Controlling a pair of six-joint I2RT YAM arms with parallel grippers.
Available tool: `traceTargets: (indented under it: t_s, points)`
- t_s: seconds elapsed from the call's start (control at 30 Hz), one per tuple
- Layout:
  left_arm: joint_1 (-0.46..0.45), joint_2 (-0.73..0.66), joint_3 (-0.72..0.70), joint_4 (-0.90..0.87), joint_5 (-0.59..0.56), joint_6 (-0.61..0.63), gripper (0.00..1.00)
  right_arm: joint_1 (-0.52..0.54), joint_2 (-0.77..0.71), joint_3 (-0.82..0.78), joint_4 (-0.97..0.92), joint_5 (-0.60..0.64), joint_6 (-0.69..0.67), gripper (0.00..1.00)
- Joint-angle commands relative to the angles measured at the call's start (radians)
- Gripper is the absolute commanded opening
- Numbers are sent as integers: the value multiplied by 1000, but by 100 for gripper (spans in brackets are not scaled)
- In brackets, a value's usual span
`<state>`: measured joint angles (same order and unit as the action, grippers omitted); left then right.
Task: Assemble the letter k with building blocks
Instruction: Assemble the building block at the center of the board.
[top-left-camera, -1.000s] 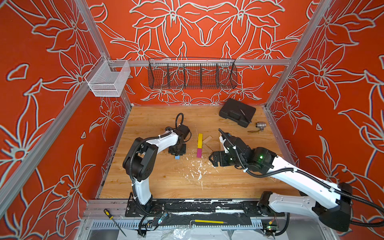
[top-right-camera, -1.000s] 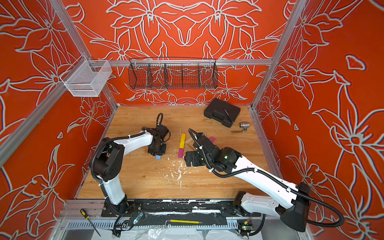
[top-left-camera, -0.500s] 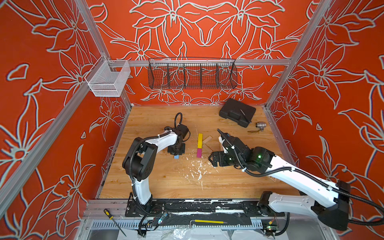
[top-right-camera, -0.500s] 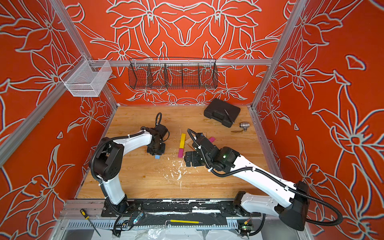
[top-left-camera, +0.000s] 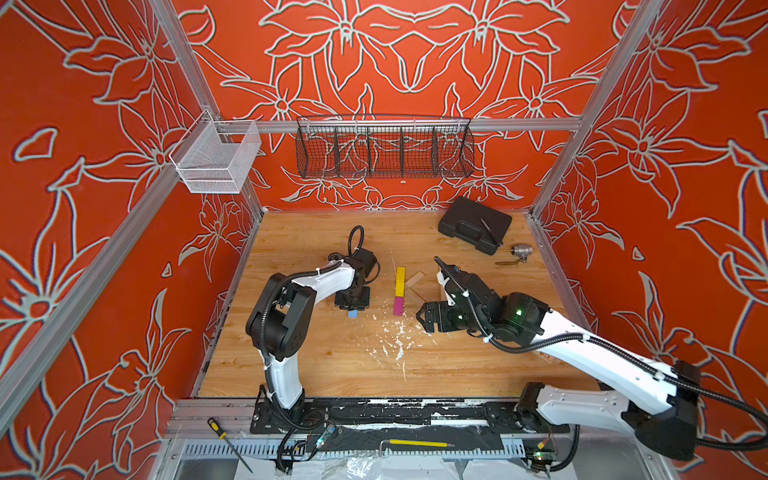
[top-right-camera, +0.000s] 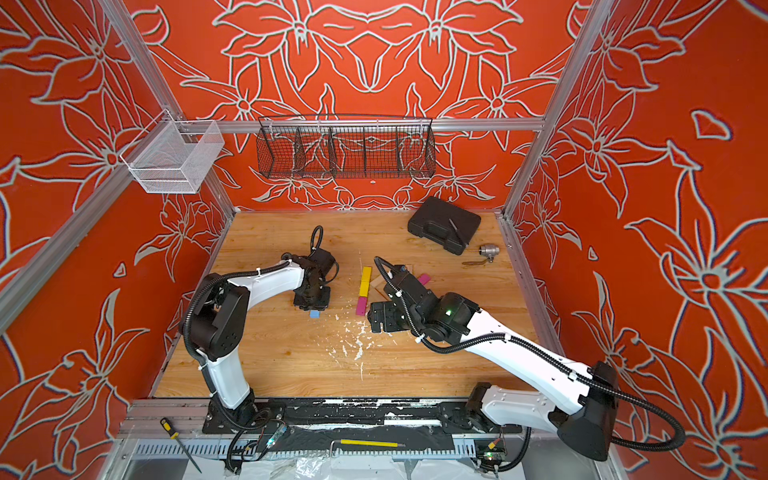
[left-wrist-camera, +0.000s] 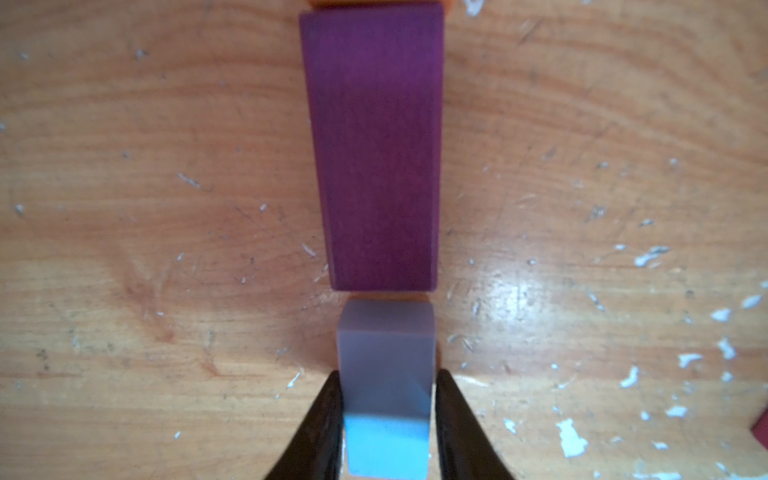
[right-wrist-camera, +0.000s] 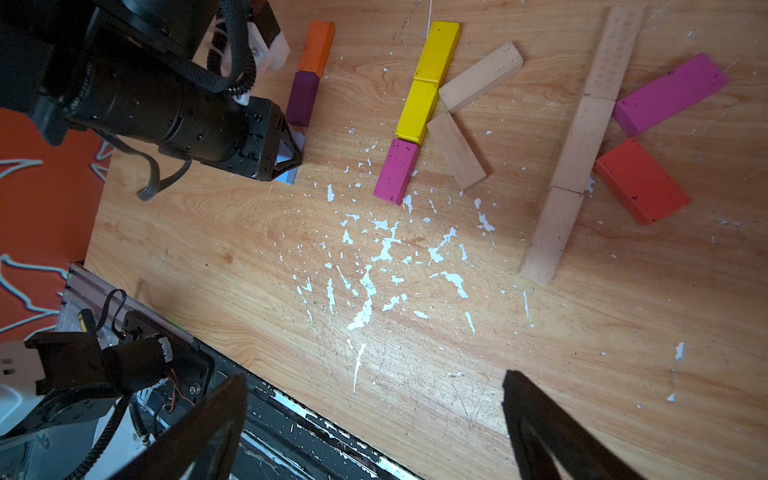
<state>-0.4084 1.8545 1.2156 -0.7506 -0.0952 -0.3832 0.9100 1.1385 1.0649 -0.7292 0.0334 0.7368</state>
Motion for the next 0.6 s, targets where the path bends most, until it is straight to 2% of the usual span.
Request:
traceTargets:
  t_s: [0.0,0.13,0.23,0.3,0.57]
  points:
    - [5,-27,13,-26,0,-12,36,4,3,23,-19,14,1,98]
    - [5,-30,16,-32,-11,-12,37,5,3,23,-16,10,3,98]
    - [5,-24,21,-35,-18,-9,45,4,3,23,-13,5,4,98]
    - [5,-20,24,-31,-16,-7,46,4,3,22,-12,3,2,98]
    - [5,-20,33,-25,-19,-7,43,4,3,18,-12,1,1,98]
